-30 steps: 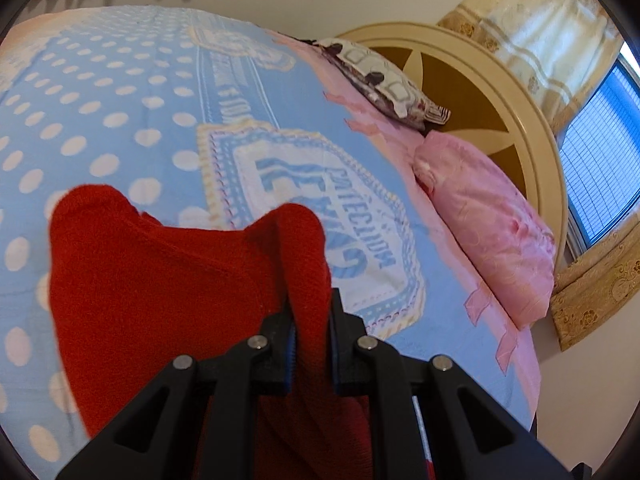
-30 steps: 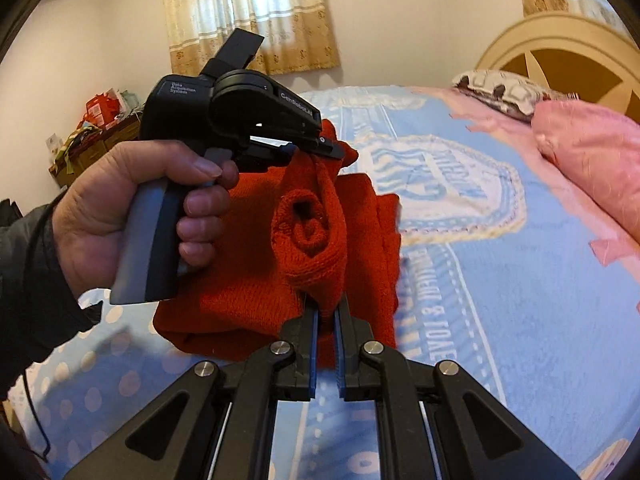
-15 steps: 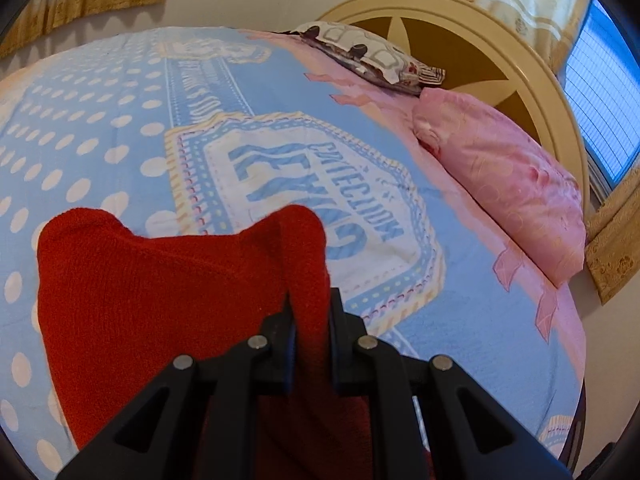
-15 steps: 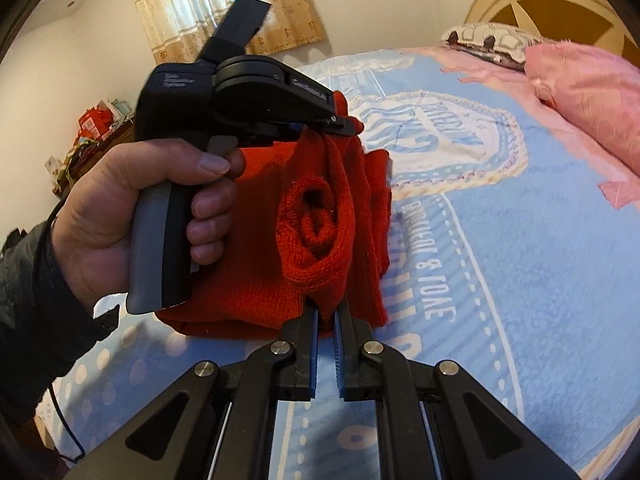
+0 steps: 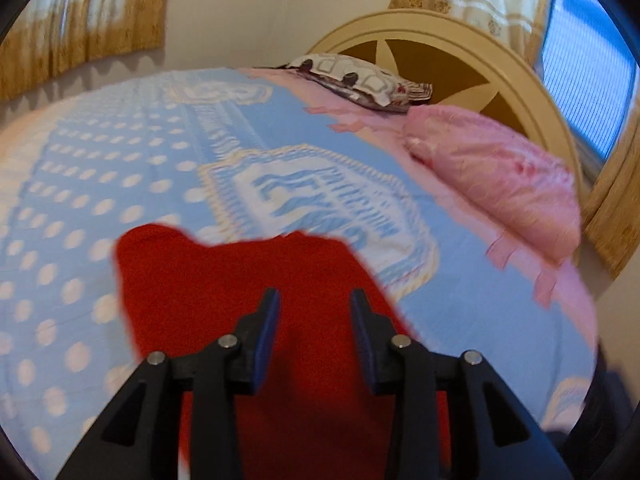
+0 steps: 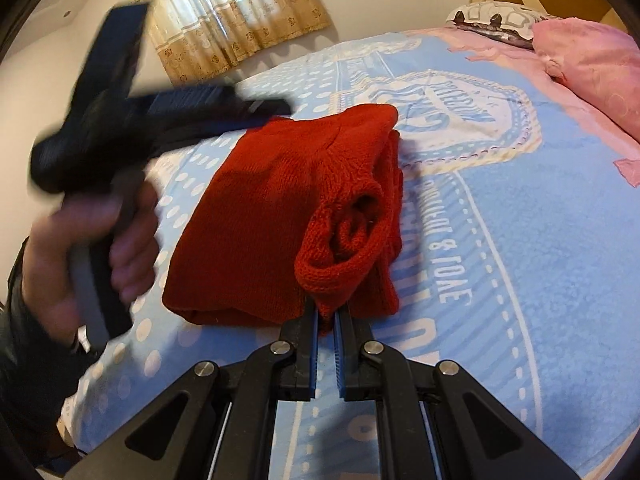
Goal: Fold small clothes
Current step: 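Open both grippers and withdraw from the folded sweater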
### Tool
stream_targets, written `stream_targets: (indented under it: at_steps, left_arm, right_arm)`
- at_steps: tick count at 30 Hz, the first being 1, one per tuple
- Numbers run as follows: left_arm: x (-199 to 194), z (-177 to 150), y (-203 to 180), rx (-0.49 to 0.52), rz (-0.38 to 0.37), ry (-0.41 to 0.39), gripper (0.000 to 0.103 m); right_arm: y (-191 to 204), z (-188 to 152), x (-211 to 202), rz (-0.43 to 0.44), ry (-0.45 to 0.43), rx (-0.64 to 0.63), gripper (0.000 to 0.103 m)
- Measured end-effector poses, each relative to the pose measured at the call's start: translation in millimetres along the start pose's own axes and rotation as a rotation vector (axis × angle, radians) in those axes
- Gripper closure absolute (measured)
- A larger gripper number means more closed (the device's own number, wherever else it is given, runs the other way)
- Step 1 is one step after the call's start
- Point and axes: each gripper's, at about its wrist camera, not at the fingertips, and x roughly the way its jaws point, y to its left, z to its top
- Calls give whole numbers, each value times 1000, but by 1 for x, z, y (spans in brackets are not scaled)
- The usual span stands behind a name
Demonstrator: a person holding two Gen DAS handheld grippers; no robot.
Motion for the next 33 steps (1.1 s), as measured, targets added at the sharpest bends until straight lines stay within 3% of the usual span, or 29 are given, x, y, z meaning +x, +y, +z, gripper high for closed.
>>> stream_targets:
  at_steps: [4,7,10,12,15,17,20,25,28,30,33]
  left_arm:
    - [-8,-45,12,76,151,27,64]
    - [-14,-69,19,90,163,-1,64]
    - [-21,-77,17,114,185,-29,56]
    - [-24,-82,25,72,174,-35,51]
    - [-35,-86,37,-11,121,-41,43]
    - [-46,-88,42,-39,94,-58,40]
    - [-46,-96,38,-13,115,-53,35]
    - [-40,-104,46,-47,90,-36,31]
    - [-41,-107,51,-67,78,-42,29]
    - [-40,-109,52,-73,68,-40,28]
    - [-36,-113,51,-66,44,-25,24]
  right_arm:
    - [-10,1,2,29,12,53,95]
    - [-17,3,4,24,8,82,95]
    - [-19,2,1,-9,-11,94,93]
    - [-22,1,-5,-30,-34,111,86]
    - [-24,1,-24,-90,-97,140,59]
    - [-19,6,-36,-102,-143,131,58]
    - [0,27,-40,-72,-170,81,58]
    - [25,67,-5,114,-90,45,58]
    - [20,82,40,51,26,53,58]
    - [4,81,59,-29,55,78,60]
    - [-15,76,61,9,40,135,61]
